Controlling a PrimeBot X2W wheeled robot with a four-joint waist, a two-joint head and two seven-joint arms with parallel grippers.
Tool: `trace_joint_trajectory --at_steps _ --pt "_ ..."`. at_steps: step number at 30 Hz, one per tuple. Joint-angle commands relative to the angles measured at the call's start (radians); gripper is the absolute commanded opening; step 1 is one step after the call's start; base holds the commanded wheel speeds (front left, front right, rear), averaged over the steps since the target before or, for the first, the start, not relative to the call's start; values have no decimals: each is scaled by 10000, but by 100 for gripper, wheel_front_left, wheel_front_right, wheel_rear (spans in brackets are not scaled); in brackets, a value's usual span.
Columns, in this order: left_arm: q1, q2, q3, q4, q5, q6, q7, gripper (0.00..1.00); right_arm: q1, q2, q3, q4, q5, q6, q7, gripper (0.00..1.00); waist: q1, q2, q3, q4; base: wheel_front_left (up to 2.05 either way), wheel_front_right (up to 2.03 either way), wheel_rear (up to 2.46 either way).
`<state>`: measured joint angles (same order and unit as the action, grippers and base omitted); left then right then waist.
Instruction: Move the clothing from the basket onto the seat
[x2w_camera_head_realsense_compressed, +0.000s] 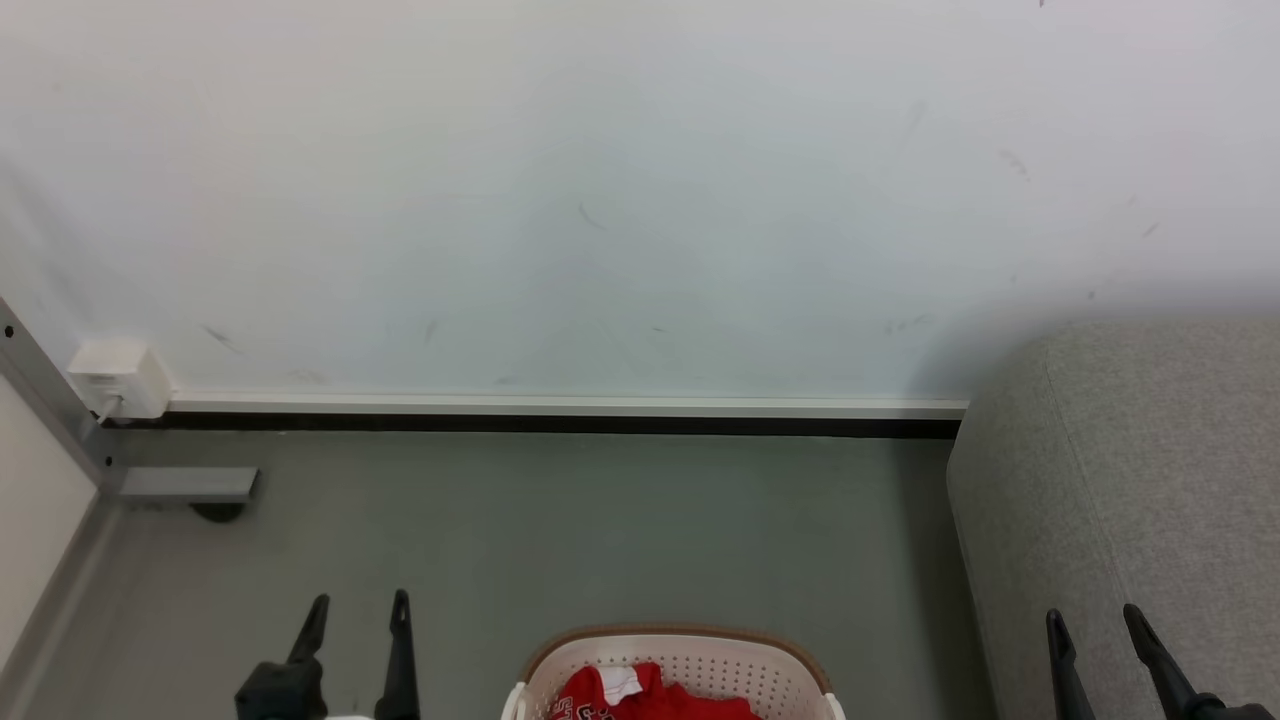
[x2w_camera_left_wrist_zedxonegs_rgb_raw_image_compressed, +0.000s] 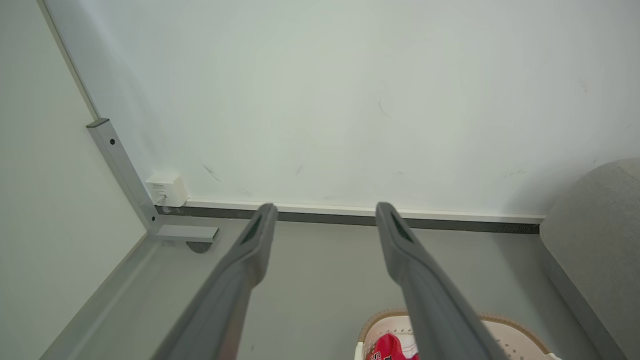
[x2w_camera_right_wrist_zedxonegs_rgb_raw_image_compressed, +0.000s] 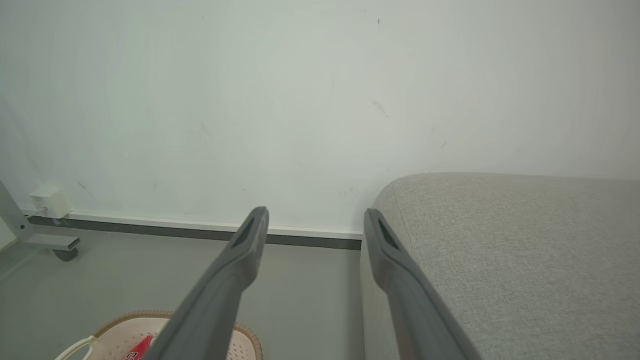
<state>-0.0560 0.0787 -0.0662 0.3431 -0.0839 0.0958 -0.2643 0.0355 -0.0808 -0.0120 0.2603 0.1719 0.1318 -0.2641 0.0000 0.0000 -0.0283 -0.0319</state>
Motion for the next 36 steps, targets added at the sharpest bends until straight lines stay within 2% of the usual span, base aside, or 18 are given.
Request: trace_joint_trajectory --at_steps 1,32,36 --pt "83 -22 83 12 -15 -35 -4 100 102 12 -60 59 52 -21 -6 100 0 0 5 -6 0 0 0" --pt "149 -210 484 -69 255 -275 -4 100 -67 -48 4 18 164 -21 -6 100 0 0 227 -311 0 0 0" --pt "-59 -224 383 -21 265 -405 -4 100 -134 -64 -29 -19 173 -21 -6 100 0 0 388 -414 0 0 0"
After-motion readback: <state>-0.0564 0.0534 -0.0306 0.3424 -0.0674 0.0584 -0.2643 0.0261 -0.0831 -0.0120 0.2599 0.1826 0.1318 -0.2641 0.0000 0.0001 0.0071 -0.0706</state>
